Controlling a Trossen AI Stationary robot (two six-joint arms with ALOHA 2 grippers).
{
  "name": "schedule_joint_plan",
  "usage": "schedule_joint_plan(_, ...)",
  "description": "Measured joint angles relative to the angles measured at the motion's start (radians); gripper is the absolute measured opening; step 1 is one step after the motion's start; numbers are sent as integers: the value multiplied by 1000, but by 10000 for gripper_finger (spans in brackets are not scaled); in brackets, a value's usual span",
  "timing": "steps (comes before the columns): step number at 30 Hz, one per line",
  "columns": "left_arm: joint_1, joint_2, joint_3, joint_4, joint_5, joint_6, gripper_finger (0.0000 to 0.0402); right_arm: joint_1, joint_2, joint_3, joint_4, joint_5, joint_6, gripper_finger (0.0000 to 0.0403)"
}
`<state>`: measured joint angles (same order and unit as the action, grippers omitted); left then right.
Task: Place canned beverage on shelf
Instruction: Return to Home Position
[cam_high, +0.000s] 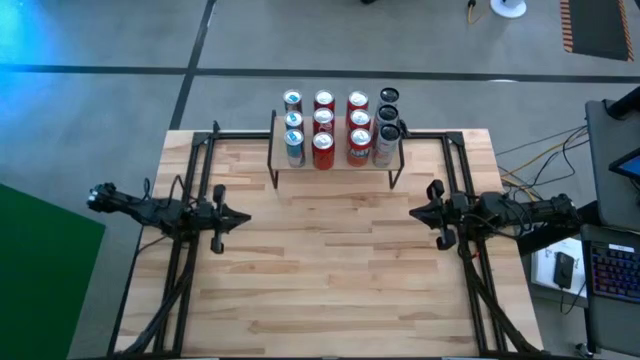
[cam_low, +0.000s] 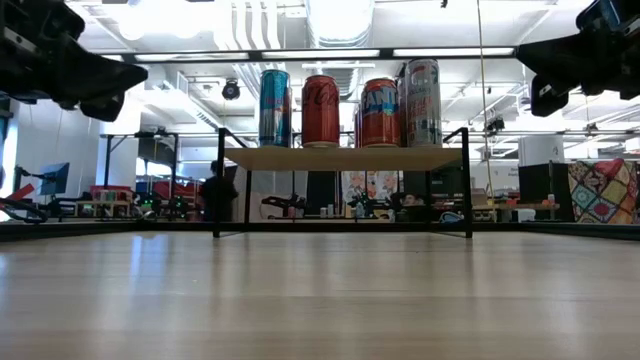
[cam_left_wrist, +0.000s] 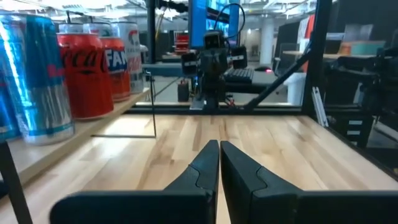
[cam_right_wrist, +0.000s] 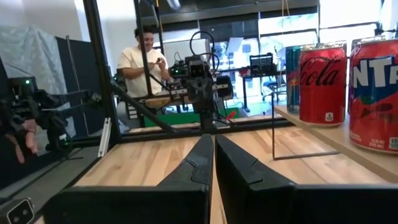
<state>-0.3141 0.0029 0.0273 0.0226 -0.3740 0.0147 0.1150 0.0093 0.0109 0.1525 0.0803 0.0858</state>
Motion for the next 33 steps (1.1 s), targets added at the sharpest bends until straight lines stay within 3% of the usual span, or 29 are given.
schedule_joint_plan(9, 0, 55, -3, -5, 130, -61, 0, 0, 6, 0, -9, 97, 120, 9)
schedule_joint_plan(33, 0, 165, 10, 2, 127, -65, 0, 0, 6, 0, -15, 97, 123, 9)
